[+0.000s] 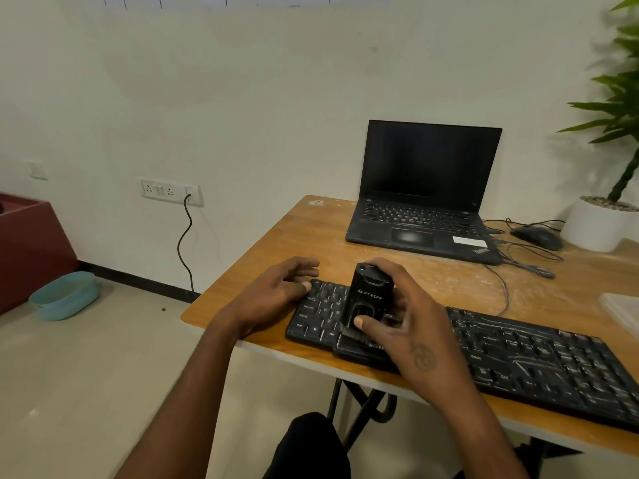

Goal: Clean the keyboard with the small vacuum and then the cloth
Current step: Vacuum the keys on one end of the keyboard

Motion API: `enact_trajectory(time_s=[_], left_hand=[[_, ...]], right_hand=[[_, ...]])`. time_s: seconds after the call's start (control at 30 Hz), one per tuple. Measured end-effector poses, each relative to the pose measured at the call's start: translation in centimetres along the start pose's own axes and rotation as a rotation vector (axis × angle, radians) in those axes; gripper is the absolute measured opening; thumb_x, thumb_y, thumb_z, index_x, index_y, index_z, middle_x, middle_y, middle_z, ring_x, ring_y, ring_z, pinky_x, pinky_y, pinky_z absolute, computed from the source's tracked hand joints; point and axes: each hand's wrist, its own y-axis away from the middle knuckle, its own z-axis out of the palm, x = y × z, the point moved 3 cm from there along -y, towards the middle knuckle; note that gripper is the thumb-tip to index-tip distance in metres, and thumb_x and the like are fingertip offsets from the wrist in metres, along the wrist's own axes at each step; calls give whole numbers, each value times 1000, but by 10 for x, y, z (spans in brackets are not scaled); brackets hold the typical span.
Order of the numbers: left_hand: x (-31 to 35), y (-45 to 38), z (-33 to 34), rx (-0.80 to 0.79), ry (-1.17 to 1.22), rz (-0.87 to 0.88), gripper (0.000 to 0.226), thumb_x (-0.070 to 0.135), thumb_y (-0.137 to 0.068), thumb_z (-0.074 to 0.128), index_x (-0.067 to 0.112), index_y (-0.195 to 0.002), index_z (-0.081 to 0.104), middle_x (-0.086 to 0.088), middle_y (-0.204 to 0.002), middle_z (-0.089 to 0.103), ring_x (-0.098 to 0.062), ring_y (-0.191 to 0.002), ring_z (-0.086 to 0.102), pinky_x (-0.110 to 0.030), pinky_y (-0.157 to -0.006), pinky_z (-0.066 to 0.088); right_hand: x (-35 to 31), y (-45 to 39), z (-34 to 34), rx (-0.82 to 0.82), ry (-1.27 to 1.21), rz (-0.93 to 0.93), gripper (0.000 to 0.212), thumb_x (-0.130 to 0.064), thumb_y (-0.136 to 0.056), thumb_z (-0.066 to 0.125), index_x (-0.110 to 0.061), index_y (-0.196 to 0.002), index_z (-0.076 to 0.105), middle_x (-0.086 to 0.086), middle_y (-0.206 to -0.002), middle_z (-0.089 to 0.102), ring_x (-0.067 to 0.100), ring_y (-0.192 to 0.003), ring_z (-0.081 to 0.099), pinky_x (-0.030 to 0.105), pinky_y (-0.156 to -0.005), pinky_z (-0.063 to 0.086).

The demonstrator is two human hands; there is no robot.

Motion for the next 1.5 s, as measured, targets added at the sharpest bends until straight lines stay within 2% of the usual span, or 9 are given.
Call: enact_trajectory(time_s=[0.13, 0.37, 0.43, 0.63, 0.87, 1.0, 1.17, 1.33, 1.5], left_hand=[[0, 18, -3, -180, -88, 15, 91, 53, -83, 80, 61, -155, 26, 20, -166, 30, -8, -145, 36, -25, -107, 44], [-4, 16, -1, -395, -206, -6, 132, 31, -71, 95, 61, -159, 1, 29, -156, 23, 18, -131, 36, -6, -100, 44], [-4, 13, 1, -386, -228, 3, 132, 30, -72, 96, 61, -158, 1, 26, -159, 22, 17, -132, 36, -7, -101, 43], [-6, 12, 3, -348, -227, 13, 134, 36, -69, 99, 61, -159, 3, 14, -165, 27, -9, -147, 38, -39, -121, 41], [-10, 10, 1, -312, -241, 11, 133, 33, -70, 98, 59, -159, 4, 21, -159, 26, 3, -140, 35, -12, -104, 38], [-11, 10, 2, -308, -253, 21, 132, 35, -69, 98, 60, -159, 5, 21, -161, 27, 7, -138, 37, -14, -106, 40], [-8, 12, 3, -304, -246, 13, 131, 37, -68, 99, 62, -158, 7, 16, -162, 31, -7, -144, 41, -33, -117, 44], [-10, 11, 3, -310, -239, 8, 132, 34, -69, 98, 57, -160, 6, 18, -163, 27, 2, -140, 37, -18, -108, 41], [-8, 11, 4, -336, -211, 18, 125, 28, -72, 97, 56, -159, 13, 17, -156, 38, -4, -136, 48, -26, -108, 50]], right_hand=[[-2, 2, -6, 31, -60, -13, 69, -8, -83, 78, -52, -128, 52, -36, -110, 60, -7, -107, 60, 26, -80, 60], [7, 17, -17, 42, 17, 17, 74, -9, -81, 81, -53, -132, 51, -26, -110, 65, -7, -104, 62, 24, -83, 60], [2, 15, -8, 8, 80, -3, 74, -12, -82, 80, -57, -132, 48, -29, -111, 64, -9, -105, 60, 23, -83, 59], [-11, 4, 19, -58, 204, -66, 75, -17, -87, 76, -60, -136, 40, -22, -112, 67, -4, -95, 64, 19, -78, 57], [7, 24, -30, 6, 154, 41, 75, -14, -84, 78, -61, -132, 46, -28, -111, 64, -6, -99, 64, 30, -85, 60], [4, 19, -17, 11, 175, 4, 75, -15, -85, 77, -64, -130, 44, -28, -110, 61, -5, -100, 62, 25, -82, 60], [-4, 4, 18, -37, 216, -65, 73, -19, -88, 75, -56, -139, 39, -19, -117, 66, -5, -99, 64, 14, -78, 56], [8, 7, -6, 13, 110, -11, 72, -13, -86, 77, -54, -137, 45, -22, -118, 62, -7, -102, 62, 25, -80, 61], [0, -8, 22, -4, 248, -63, 73, -17, -89, 74, -56, -140, 37, -15, -115, 65, 0, -96, 64, 21, -75, 59]])
